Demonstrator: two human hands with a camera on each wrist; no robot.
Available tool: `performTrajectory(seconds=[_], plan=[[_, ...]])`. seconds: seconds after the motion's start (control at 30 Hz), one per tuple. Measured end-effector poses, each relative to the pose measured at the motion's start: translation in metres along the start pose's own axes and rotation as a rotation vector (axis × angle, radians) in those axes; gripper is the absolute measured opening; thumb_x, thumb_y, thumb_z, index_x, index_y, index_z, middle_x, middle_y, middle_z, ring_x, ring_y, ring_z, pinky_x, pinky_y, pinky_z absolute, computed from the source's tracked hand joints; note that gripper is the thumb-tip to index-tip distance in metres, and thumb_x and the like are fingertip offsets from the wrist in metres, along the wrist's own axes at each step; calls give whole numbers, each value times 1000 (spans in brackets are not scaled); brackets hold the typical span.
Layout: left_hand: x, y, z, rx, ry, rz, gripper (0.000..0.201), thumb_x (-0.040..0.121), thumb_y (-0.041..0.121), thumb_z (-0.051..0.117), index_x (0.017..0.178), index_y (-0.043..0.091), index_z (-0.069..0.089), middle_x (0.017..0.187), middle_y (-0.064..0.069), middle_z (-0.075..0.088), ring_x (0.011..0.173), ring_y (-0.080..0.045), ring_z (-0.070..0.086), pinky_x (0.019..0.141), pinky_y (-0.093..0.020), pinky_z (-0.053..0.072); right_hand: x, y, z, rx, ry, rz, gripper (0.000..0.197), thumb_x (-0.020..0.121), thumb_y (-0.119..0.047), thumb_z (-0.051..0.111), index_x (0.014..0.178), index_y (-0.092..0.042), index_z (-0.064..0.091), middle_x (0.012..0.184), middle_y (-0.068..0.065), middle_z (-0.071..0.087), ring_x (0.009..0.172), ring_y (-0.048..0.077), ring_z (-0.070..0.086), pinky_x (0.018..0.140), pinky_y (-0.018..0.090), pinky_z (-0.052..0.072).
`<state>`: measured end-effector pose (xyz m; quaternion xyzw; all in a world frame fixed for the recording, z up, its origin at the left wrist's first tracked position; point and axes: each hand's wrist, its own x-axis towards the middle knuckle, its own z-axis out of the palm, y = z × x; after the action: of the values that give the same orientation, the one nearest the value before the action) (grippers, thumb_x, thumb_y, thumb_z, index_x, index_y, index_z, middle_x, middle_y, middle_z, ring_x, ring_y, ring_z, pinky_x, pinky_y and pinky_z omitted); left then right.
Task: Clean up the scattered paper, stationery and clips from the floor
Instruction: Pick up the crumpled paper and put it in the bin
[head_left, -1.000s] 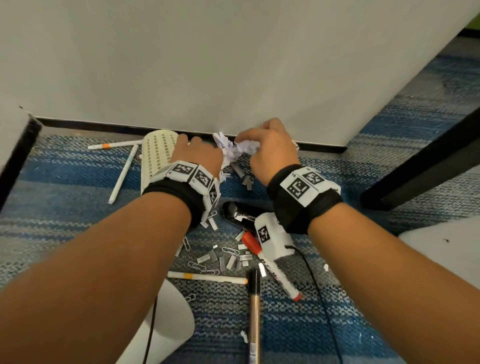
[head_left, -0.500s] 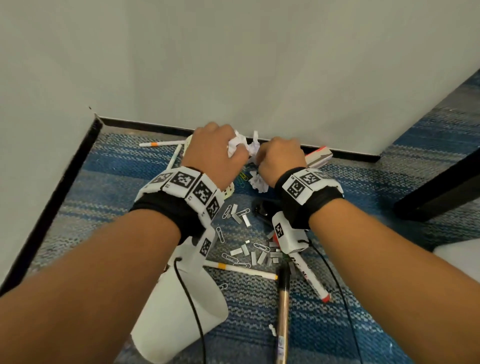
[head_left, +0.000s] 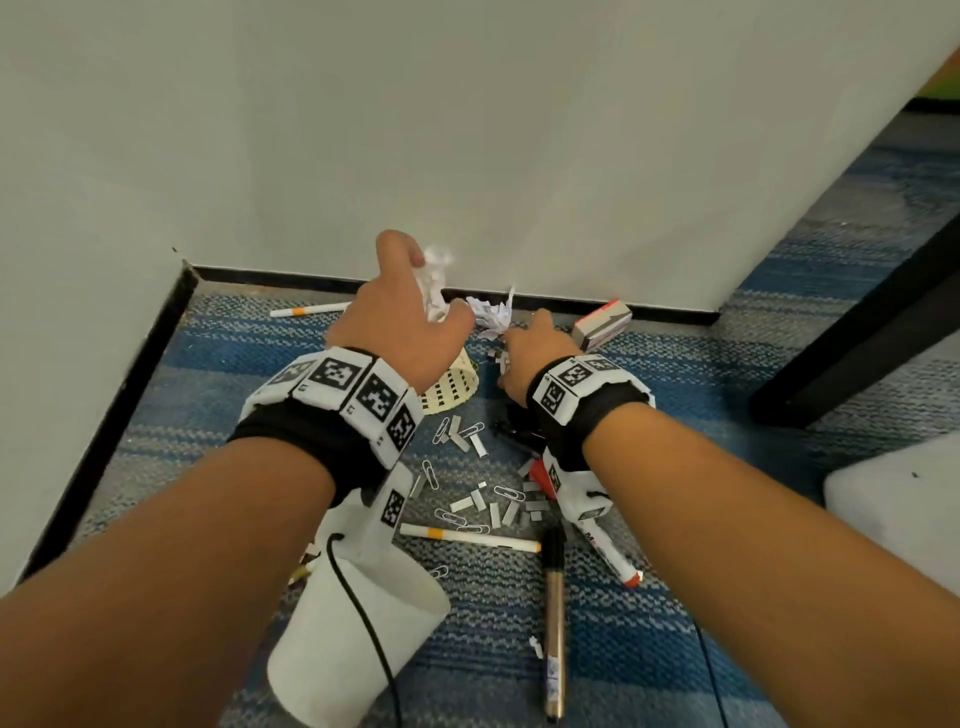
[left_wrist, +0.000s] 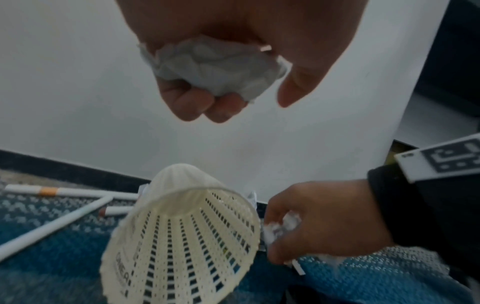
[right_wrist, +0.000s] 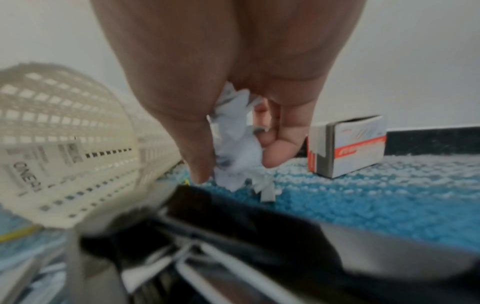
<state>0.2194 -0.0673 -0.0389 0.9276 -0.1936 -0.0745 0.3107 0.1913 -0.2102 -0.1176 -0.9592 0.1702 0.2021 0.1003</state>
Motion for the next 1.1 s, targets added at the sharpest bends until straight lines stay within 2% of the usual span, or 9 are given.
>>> performTrajectory(seconds=[0.1,0.27,0.47,0.53,0.6,0.77,0.83,0.93,1.1], plan=[[-8,16,-8,6,-1,29,53,87,41,47,129,25,19,83,-3,55,67,-25,53,67,-32,37,-22,14,-16,202,138,-3,49,85,-33,57,126,-9,45,124,15,47,108,35,54,87,38,45],[-24,43,-18,-72,-1,125,48,75,39,32,121,28,33,105,-5,51,86,-24,51,73,-33,36,-89,33,-43,516,455,11,31,85,-35,52,108,-17,44,81,2,54,77,26,52,65,31,38],[-66,118,-16,-226,-5,323,52,81,10,52,127,17,28,116,-1,30,100,-23,48,84,-24,41,-185,55,-79,645,875,-127,19,94,-28,46,111,-22,51,98,1,46,83,19,49,71,26,33],[-81,150,-20,-313,-42,433,50,85,7,54,126,19,27,118,-2,34,97,-17,49,73,-10,39,-223,64,-100,678,1045,-120,17,93,-30,48,106,-21,52,98,0,41,87,17,46,76,25,35],[-99,186,-24,-409,-85,547,45,84,12,60,117,26,32,114,-3,48,89,-14,53,70,-14,40,-264,76,-120,710,1178,-89,17,89,-32,47,104,-24,47,98,-2,39,93,13,40,82,23,34],[-149,282,-22,-510,-26,718,37,75,28,73,100,25,46,84,4,61,64,-9,56,57,-19,45,-363,129,-158,728,1313,13,21,81,-22,36,98,-35,36,104,-12,38,104,16,39,88,27,35],[-166,312,-14,-544,-18,761,37,76,33,72,98,23,44,80,2,63,64,-12,56,60,-25,49,-387,153,-157,616,1342,138,30,83,-27,35,112,-31,42,120,5,46,103,19,46,88,31,39],[-178,336,9,-545,-26,749,34,79,37,68,94,24,40,77,4,62,67,-18,59,69,-38,52,-406,182,-143,533,1335,267,36,93,-28,40,129,-28,37,122,-4,40,93,4,39,93,43,40],[-190,338,49,-453,-216,706,20,90,30,56,101,25,40,96,8,66,83,-13,62,76,-29,44,-417,218,-121,481,1221,365,34,98,-24,39,133,-25,40,127,4,48,92,-1,36,81,22,29]])
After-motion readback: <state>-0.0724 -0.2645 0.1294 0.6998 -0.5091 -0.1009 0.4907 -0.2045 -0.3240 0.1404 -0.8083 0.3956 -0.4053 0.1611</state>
